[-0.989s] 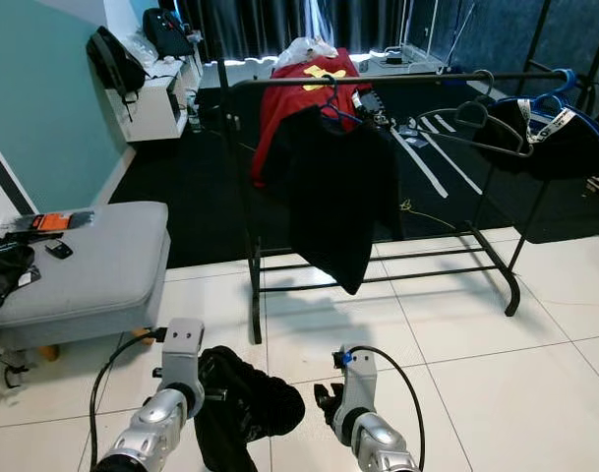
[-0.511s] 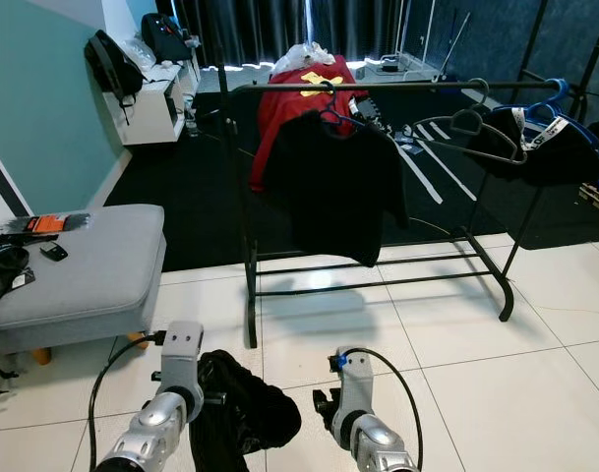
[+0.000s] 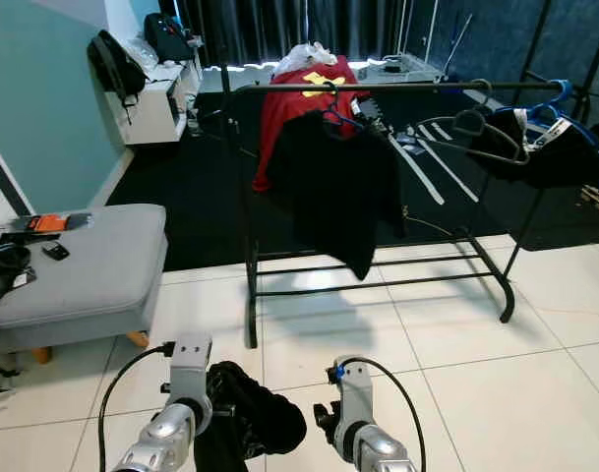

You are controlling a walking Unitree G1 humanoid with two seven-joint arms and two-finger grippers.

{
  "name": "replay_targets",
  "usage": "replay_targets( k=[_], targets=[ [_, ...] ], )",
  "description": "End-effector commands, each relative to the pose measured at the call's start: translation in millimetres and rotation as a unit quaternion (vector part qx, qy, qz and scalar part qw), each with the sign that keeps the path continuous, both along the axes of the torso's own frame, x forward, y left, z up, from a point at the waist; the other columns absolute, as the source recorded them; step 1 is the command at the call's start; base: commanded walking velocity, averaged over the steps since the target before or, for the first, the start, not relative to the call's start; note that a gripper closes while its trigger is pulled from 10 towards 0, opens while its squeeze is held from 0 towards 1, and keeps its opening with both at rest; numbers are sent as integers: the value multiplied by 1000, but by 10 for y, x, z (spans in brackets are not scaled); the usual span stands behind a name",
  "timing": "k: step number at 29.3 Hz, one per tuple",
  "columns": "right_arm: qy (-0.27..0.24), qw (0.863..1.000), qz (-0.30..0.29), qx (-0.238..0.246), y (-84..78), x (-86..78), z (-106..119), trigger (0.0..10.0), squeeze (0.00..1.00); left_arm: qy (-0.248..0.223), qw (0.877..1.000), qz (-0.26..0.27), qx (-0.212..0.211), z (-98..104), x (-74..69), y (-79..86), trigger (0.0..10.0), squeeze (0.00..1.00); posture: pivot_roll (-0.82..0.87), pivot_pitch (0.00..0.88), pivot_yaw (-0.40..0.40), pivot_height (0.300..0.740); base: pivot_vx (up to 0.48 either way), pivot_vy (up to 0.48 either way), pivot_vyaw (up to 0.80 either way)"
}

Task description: Hang hanger

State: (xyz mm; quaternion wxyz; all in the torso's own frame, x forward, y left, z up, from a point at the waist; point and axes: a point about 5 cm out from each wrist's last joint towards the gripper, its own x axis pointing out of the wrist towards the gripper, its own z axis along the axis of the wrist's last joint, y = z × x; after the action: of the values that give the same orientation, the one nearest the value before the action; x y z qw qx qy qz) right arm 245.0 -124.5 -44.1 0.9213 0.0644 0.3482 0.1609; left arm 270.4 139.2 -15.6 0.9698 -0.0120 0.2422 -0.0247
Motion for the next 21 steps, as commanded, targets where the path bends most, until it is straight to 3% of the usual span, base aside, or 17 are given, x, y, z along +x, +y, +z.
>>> replay_targets(
  k=[1, 21],
  targets=[
    [13, 1000, 8, -4, 12, -36, -31, 10000, 0, -17, 1000, 5, 5, 49, 30, 40, 10000, 0, 37, 2, -31, 740, 0, 0, 0],
    [5, 1000, 13, -1, 38, 28, 16, 10000, 0, -20, 999, 25, 1, 39, -8, 68, 10000, 0, 42, 6, -60, 740, 0, 0, 0]
  ],
)
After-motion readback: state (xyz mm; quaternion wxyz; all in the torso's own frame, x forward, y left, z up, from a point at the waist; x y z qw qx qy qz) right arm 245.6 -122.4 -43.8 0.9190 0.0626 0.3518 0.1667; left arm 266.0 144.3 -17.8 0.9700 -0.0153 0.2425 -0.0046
